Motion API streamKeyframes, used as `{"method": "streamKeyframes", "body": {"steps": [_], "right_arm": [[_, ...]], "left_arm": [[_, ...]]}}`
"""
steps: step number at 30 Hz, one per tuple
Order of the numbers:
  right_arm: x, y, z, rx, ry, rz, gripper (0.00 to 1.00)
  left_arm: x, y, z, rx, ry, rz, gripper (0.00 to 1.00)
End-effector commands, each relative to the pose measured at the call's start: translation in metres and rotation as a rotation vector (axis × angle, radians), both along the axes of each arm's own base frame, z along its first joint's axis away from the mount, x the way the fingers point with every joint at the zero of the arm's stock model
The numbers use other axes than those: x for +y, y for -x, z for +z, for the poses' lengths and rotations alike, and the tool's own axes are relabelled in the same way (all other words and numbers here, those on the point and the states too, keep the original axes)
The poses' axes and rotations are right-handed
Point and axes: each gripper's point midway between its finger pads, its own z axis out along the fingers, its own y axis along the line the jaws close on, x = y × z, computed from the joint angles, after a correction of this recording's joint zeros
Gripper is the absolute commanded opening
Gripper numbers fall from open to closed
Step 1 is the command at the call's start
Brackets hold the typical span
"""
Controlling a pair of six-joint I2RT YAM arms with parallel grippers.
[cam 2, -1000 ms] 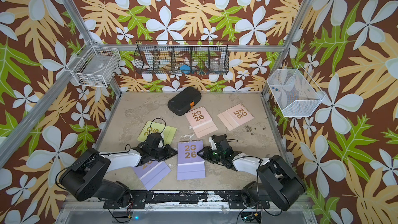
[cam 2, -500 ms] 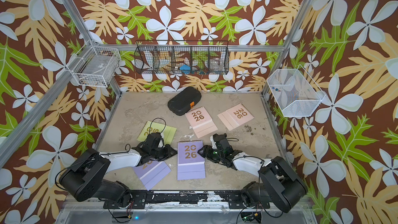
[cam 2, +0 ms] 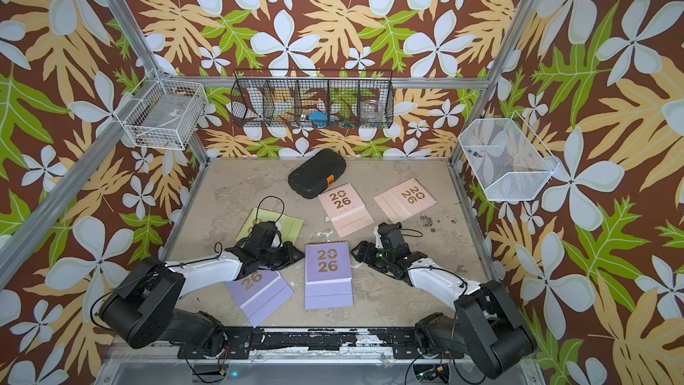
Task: Stack the calendars
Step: Place the calendar at the calendar, then pick up the calendar at the center of the board.
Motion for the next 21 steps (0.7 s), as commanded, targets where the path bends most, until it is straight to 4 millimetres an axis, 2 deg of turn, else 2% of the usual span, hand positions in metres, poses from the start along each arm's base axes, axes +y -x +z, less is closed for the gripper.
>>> {"method": "streamKeyframes", "body": {"steps": [1,6,10,17,21], "right_arm": [[-0.010,-0.011,0.005,-0.032,0.047,0.030,0.77],[-0.016,-0.043,0.015,-0.065,0.069,0.041,0.78],[-0.019,-0.077,0.019,-0.084,0.091,0.063,0.79],[-0.020,-0.136,0.020,-0.090,0.113,0.096,0.79],[-0.018,-0.162,0.021,-0.098,0.111,0.115,0.80]], "left_arm": [[0.002,-0.011,0.005,-0.023,-0.036,0.003,0.18],[-0.005,-0.039,0.016,-0.044,-0.045,0.001,0.18],[-0.016,-0.064,0.019,-0.048,-0.052,-0.015,0.18],[-0.039,-0.107,0.012,-0.037,-0.043,-0.045,0.17],[-0.047,-0.128,0.004,-0.033,-0.044,-0.051,0.17]]}}
